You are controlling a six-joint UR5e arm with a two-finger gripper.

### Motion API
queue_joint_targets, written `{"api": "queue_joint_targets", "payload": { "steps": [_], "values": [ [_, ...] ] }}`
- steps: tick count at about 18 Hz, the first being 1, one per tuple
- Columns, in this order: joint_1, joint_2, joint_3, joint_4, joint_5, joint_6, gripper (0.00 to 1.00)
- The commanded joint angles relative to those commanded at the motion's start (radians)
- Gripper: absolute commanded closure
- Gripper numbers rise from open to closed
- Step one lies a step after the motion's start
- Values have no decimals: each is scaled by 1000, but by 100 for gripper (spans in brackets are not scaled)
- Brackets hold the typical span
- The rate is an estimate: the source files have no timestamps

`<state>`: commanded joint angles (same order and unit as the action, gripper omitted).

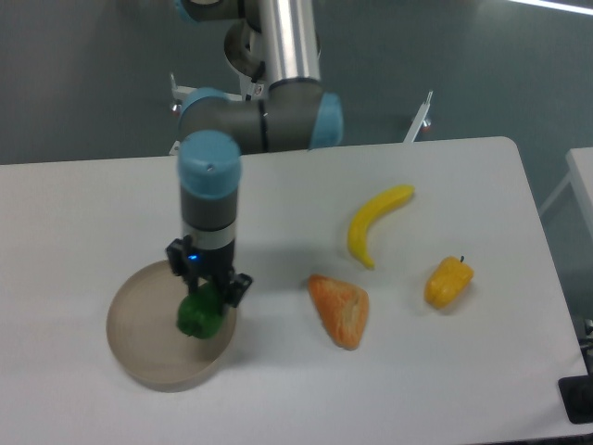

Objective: Pick up the green pepper from the plate
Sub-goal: 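Lift the green pepper off the plate and carry it toward the orange wedge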

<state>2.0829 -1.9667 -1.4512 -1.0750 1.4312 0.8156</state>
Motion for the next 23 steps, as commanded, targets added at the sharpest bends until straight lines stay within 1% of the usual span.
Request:
{"api": "queue_joint_targets", "payload": {
  "steps": [2, 5, 8, 10, 12, 23],
  "values": [
    [57, 23, 11, -46, 6, 92, 59],
    [126, 28, 26, -91, 8, 200, 59],
    [175, 28, 23, -95, 9, 289, 59],
    [190, 29, 20, -94, 38, 335, 59],
    [197, 35, 22, -94, 51, 344, 59],
    [209, 31, 26, -82, 51, 344, 59]
  ]
}}
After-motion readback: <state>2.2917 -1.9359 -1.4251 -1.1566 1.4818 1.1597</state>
